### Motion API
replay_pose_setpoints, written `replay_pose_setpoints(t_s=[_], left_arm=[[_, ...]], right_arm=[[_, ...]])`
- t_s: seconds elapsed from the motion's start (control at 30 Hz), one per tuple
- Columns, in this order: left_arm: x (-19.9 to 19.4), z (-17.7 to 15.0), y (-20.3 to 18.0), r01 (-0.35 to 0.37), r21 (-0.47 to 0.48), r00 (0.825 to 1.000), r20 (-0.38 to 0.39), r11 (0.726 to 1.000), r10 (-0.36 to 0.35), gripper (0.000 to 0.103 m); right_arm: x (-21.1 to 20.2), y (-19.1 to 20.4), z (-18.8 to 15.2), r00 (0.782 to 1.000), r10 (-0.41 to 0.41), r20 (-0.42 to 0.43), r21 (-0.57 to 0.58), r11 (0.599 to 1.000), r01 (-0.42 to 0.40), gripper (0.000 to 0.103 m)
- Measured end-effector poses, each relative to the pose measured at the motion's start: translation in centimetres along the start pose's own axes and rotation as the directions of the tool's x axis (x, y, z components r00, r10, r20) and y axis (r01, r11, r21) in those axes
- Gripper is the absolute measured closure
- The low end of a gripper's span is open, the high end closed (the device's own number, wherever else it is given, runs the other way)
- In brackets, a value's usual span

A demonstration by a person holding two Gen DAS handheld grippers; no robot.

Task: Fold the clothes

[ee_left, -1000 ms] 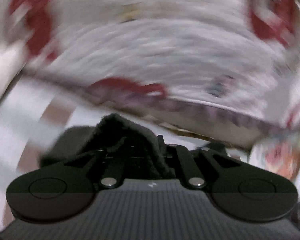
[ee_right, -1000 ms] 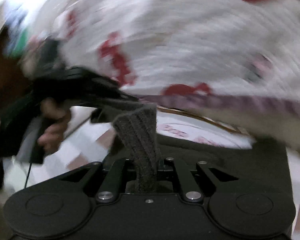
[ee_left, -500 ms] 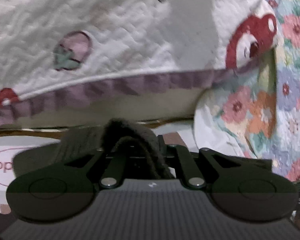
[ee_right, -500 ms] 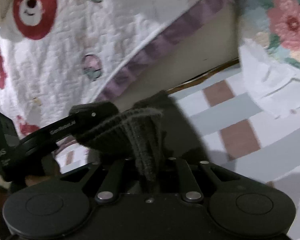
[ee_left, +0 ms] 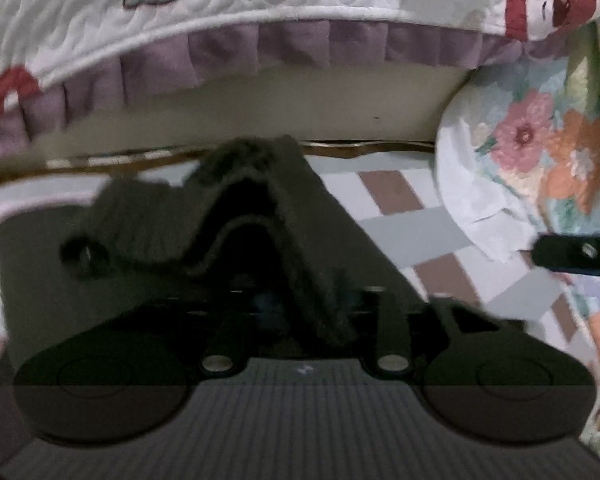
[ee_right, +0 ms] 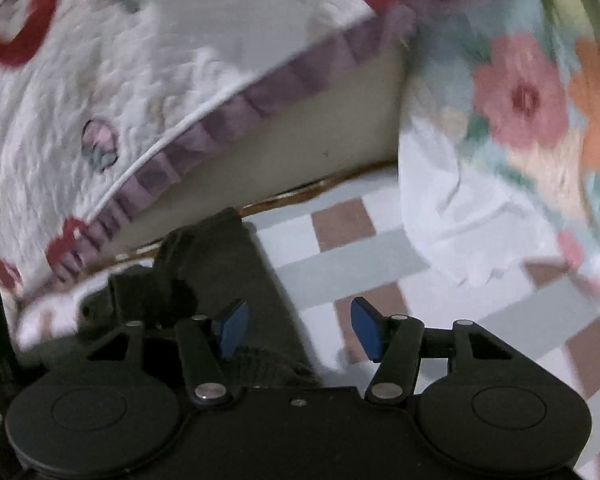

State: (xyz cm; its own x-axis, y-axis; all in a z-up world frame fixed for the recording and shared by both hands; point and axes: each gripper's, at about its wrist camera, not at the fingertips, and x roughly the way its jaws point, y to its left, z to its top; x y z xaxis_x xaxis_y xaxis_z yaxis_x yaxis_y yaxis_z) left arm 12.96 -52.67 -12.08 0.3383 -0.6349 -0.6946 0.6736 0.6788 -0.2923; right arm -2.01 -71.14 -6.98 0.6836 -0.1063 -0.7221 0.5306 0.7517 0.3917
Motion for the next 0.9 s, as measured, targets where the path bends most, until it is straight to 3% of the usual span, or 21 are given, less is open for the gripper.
replay_pose_setpoints(t_s=[0.2, 0.3, 0.37, 0.47, 0.5, 0.6, 0.77, 0.9], left_arm=[[-5.6, -1.4, -0.9, -0.007, 0.015, 0.989, 0.146, 1.0, 0.005, 0.037], [-6.7, -2.4, 0.1, -0.016, -0.001, 0.99, 0.138, 1.0, 0.016, 0.036], [-6.5, -3.5, 1.2, -0.047, -0.022, 0.995, 0.091, 0.999, 0.049, 0.036], [-6.7, -5.5, 2.4, -0.068, -0.091, 0.997, 0.025, 0.994, 0.07, 0.036], [-7.0, -6.2, 2.0, -0.077, -0.072, 0.996, 0.031, 0.994, 0.08, 0.036], [-7.5, -7.9, 0.6, -0.09, 0.004, 0.994, 0.055, 0.996, 0.089, 0.036], [-6.1, -8.1, 0.3, -0.035, -0.055, 0.998, 0.051, 0.998, 0.038, 0.036], [-5.6, -8.5, 0.6, -0.029, -0.029, 0.999, -0.018, 0.999, 0.029, 0.036]], right_arm=[[1.2, -1.2, 2.1, 0.997, 0.08, -0.019, 0.012, 0.997, -0.08, 0.04], [2.6, -1.7, 2.2, 0.987, 0.143, -0.07, 0.025, 0.99, -0.142, 0.04], [4.5, -1.3, 1.9, 0.976, 0.171, -0.135, 0.005, 0.985, -0.172, 0.041], [8.0, 0.3, 1.3, 0.961, 0.082, -0.264, -0.049, 0.994, -0.099, 0.046], [8.3, 0.6, 1.3, 0.96, 0.069, -0.273, -0.05, 0.995, -0.085, 0.046], [6.7, 2.3, 1.7, 0.968, 0.072, -0.241, -0.078, 0.993, -0.093, 0.046], [3.1, 4.5, 1.1, 0.981, 0.044, -0.188, -0.221, 0.971, -0.086, 0.044], [1.9, 2.5, 0.8, 0.977, 0.008, -0.213, -0.172, 0.984, -0.046, 0.042]])
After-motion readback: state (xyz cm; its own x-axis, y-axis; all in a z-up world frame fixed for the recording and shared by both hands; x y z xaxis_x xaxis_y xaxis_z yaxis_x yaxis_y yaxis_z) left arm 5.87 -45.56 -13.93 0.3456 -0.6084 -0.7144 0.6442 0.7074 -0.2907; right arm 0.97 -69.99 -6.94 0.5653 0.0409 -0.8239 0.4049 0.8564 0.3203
